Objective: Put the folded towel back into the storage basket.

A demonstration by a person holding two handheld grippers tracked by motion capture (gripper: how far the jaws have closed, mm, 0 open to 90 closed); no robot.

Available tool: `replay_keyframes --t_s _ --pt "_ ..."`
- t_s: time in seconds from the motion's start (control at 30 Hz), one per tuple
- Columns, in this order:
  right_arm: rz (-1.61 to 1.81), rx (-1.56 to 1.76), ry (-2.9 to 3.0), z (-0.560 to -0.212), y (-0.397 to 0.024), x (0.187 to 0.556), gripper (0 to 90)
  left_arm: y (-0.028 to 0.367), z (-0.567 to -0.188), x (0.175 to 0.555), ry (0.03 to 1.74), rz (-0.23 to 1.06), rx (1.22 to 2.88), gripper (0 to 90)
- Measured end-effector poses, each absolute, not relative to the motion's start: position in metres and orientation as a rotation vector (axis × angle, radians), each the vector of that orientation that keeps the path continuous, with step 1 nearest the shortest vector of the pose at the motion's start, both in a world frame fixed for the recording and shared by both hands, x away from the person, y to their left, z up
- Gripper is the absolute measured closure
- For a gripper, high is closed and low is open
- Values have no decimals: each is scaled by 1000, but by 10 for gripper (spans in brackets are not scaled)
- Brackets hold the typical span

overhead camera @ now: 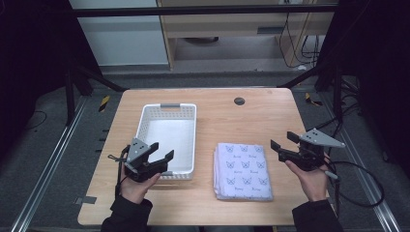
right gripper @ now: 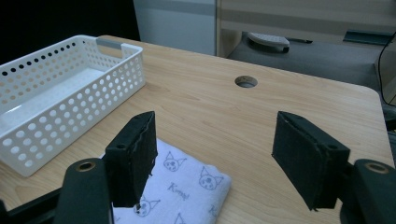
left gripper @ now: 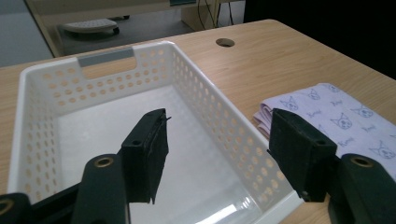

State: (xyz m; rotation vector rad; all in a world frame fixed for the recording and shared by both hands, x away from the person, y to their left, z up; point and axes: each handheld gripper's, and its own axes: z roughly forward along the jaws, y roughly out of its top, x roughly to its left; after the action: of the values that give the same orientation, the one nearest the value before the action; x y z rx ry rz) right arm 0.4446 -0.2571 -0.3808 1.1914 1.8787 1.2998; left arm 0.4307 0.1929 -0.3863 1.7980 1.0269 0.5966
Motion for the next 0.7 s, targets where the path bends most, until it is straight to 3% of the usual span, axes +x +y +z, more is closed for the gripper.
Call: replay_keyframes --t_s 0.7 --pt "1285 1191 1912 -376 -250 458 337 130 -391 429 928 542 1876 372"
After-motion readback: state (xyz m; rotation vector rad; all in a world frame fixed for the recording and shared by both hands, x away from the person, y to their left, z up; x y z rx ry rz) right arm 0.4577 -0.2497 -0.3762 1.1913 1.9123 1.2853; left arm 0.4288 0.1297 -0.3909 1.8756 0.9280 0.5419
